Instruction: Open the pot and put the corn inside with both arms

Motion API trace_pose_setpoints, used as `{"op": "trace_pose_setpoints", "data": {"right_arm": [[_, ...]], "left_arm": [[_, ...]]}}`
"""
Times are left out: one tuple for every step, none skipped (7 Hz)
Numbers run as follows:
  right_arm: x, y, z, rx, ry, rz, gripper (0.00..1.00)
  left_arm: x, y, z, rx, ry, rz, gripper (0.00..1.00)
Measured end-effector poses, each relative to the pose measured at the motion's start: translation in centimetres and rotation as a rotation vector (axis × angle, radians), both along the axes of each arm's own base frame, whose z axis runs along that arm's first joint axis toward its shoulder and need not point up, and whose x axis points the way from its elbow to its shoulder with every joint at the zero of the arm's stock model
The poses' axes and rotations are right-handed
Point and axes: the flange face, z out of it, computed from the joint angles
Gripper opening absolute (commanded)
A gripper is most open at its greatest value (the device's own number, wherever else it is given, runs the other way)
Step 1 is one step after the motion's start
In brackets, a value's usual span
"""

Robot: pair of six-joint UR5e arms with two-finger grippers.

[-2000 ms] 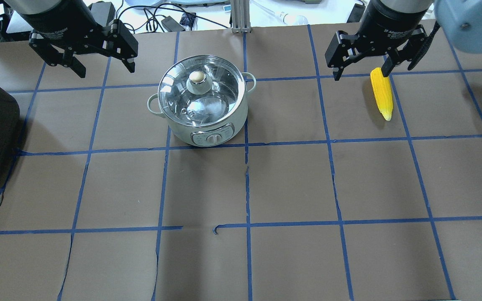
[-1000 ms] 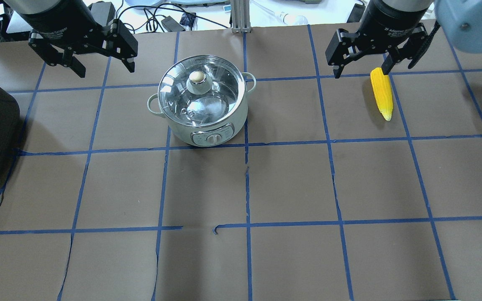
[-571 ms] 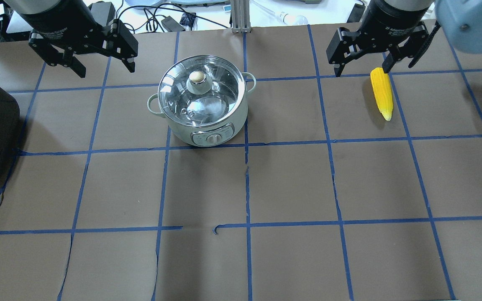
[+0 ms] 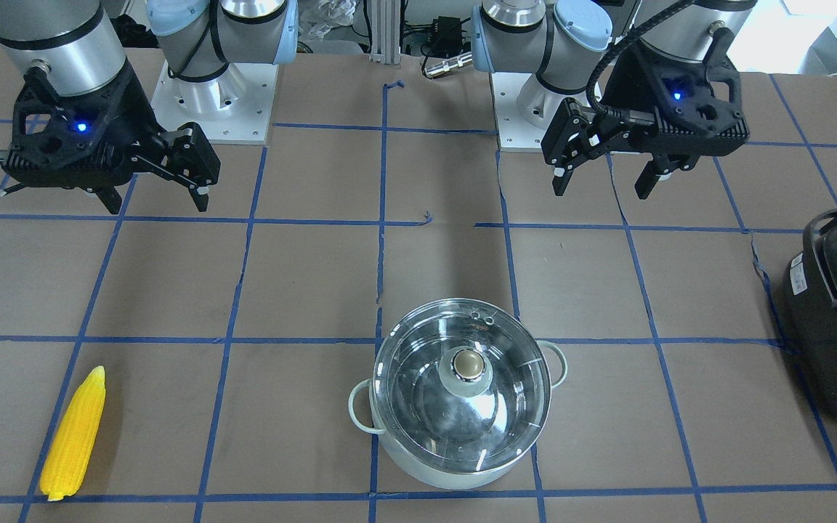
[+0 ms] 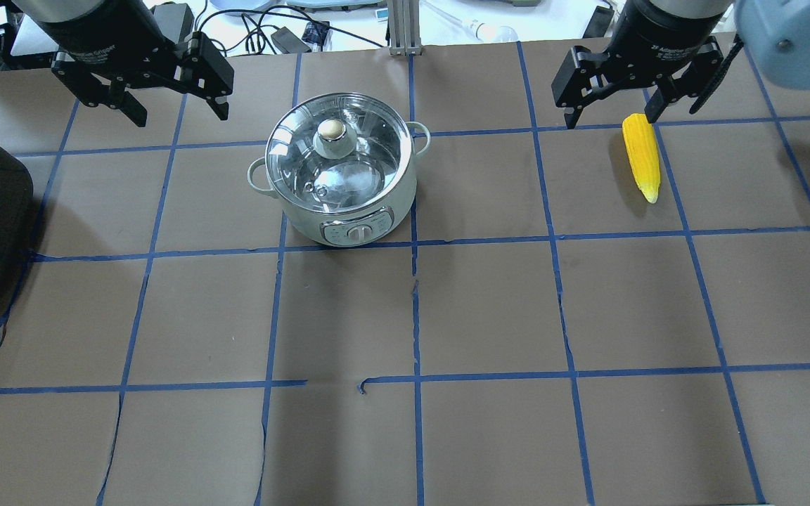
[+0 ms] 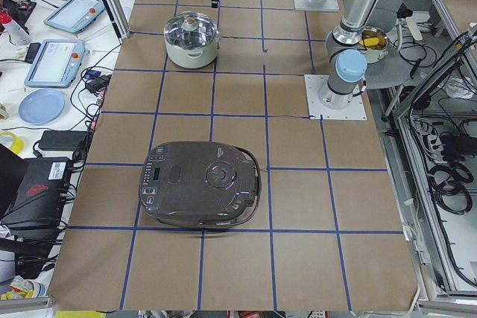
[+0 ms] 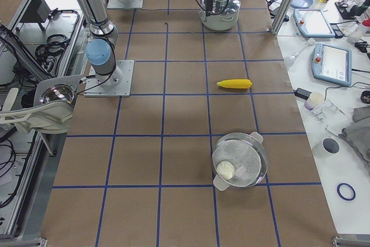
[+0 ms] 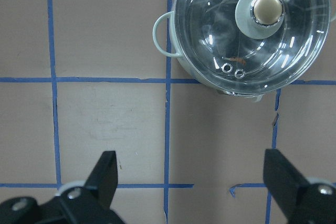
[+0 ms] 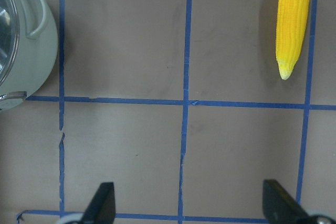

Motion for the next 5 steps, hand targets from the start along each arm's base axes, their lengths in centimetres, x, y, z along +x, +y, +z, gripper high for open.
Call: {"op": "trace_pose_setpoints", "data": {"right_arm": [[-1.3,-0.4,-0.1,-0.001,-0.003,-0.010,0.96],[-3.2,-0.9,-0.2,0.001,-0.006,-0.029,0.96],[-5.0,-1.5,-0.4,0.001,-0.005,-0.051,0.96],[-6.2,-2.3,-1.2,0.004,-0.002,-0.063,0.96],[-7.3,-3.8,-2.6,0.006,0.003,-0.072,0.96]], "left_arm": [[0.1,-0.5,-0.5,0.012,-0.009,-0.003,1.00],[0.3,-1.7,-1.9,0.037,-0.023,0.000,1.00],[0.5,-3.8,-4.1,0.056,-0.036,0.009,1.00],[0.5,-6.7,-6.6,0.050,-0.034,0.032,1.00],[0.1,-9.7,-8.8,0.037,-0.023,0.055,1.00]]}}
